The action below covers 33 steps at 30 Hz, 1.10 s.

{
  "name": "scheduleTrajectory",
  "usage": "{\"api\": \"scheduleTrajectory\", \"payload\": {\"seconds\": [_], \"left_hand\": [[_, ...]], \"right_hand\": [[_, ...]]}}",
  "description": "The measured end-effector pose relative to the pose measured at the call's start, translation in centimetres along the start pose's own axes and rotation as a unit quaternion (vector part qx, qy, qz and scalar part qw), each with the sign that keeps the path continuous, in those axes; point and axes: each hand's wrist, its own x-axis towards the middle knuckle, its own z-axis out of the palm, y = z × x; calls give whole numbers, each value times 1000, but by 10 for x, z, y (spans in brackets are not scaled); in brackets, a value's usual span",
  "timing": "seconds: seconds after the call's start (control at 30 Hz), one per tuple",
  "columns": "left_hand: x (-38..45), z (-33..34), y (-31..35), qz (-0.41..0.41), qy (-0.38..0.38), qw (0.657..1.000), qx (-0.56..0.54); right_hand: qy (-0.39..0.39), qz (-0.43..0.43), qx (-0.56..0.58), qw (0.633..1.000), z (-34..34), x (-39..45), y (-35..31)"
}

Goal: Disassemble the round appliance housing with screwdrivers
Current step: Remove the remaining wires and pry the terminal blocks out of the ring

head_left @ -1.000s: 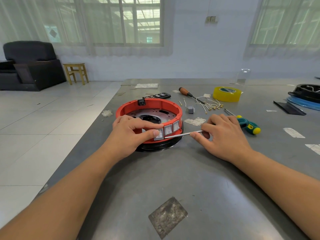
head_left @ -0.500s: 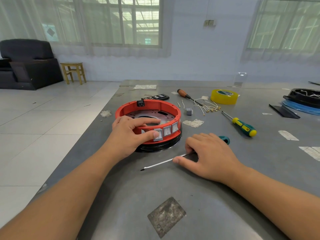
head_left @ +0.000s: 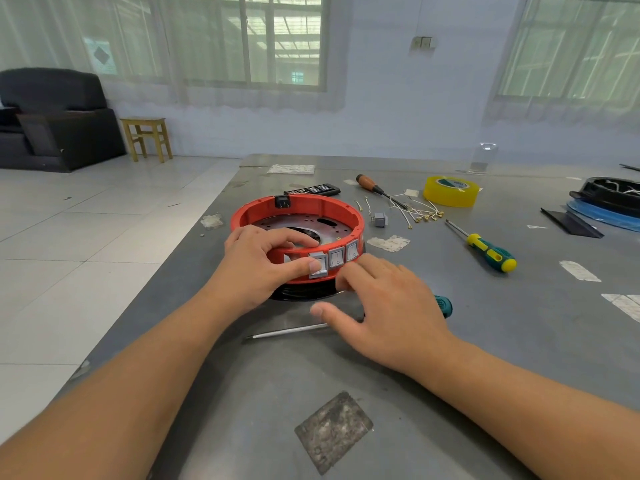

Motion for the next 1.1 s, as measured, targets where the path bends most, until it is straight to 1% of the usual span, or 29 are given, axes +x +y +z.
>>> {"api": "scheduleTrajectory", "payload": {"seconds": [0.07,0.13,0.37,0.47,0.6,0.7,0.73,0.77,0.8,0.9,1.0,1.1], "left_hand": [[0,0,0,5,3,1000,1],[0,0,0,6,3,1000,0],[1,2,0,26,7,1000,-13],[2,4,-6,41,20,999,4],[0,4,-7,50,23,998,37],[-2,5,-1,70,25,997,32],[-2,5,0,68,30,997,35],[-2,6,0,64,38,996,42],[-2,7,-2,60,43,996,52],[-3,12,-4,46,41,994,90],[-3,16,-4,33,61,993,95],[-3,18,-4,39,80,991,103]], "right_hand": [[40,5,6,999,2,8,-1],[56,9,11,998,6,17,-3],[67,-14,3,998,15,33,-4],[80,-39,-9,996,15,33,-2],[78,-57,-12,995,12,31,-1],[71,-67,7,995,5,28,2],[76,-59,28,995,2,28,5],[87,-33,63,994,-2,30,8],[98,12,108,989,-7,32,15],[123,171,210,955,-19,41,52],[136,290,235,918,-23,39,100],[110,338,231,906,-11,31,133]]}}
